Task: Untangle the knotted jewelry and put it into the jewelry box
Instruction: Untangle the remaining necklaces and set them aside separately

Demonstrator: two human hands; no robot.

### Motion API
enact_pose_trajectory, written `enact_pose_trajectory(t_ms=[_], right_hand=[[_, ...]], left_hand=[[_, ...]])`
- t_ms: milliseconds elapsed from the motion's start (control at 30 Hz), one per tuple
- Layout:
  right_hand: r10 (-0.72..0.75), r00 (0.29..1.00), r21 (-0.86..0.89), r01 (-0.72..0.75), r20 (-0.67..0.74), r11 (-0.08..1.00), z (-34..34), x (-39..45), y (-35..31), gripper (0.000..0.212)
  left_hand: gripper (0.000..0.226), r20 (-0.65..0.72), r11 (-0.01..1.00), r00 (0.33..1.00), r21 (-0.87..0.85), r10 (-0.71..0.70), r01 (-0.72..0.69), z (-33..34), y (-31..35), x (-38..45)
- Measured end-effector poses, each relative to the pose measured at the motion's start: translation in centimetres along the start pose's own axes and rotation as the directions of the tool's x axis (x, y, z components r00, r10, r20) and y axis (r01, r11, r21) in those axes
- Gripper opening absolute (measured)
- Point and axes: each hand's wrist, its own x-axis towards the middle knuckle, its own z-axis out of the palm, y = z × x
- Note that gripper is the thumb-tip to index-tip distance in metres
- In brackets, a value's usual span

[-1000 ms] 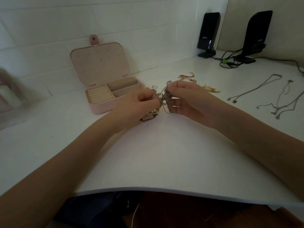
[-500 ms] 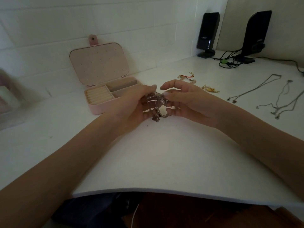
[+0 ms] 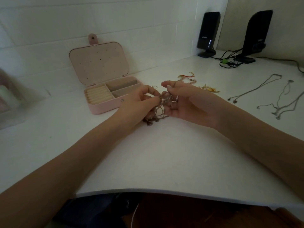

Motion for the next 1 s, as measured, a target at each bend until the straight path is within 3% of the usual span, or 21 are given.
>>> enact_pose_trajectory(t_ms=[200,367,500,600,833,933,1000], right_hand=[[0.094,0.994,-0.058,-0.091,0.048,0.994,-0.1,-0.5,-0.3,0.012],[0.1,0.995,-0.466,-0.098,-0.02,0.879,-0.6,-0.7,-0.9,0.025],[0.055,0.998,-0.678,-0.054,-0.02,0.733,-0.9,-0.9,-1.4,0.017],[0.013,0.998,-0.679,-0.047,-0.055,0.732,-1.4,-0.9,-1.7,0.015],[-0.083,0.99,-0.448,0.022,-0.118,0.894,-1.6,-0.7,-2.0,0.016],[-0.118,0.986,-0.504,0.045,-0.115,0.863,-1.8,-0.7,-2.0,0.016],[-0.201,0.969,-0.634,0.067,-0.141,0.77,-1.8,-0.7,-1.8,0.017]], left_hand=[[0.015,-0.1,0.991,0.993,-0.118,-0.068,0.056,-0.1,0.1,0.0],[0.02,-0.132,0.995,0.991,-0.094,-0.028,0.015,-0.3,0.7,-0.2],[0.026,-0.154,0.997,0.988,-0.077,-0.026,0.014,-0.3,0.8,-0.3],[0.03,-0.149,0.997,0.988,-0.075,-0.041,0.03,-0.4,0.9,-0.4],[0.028,-0.058,0.998,0.996,-0.026,-0.064,0.062,-0.3,0.9,-0.6],[0.032,-0.038,0.996,0.996,-0.031,-0.079,0.078,-0.2,1.1,-0.6],[0.035,-0.024,0.996,0.997,-0.043,-0.08,0.079,-0.2,1.3,-0.8]])
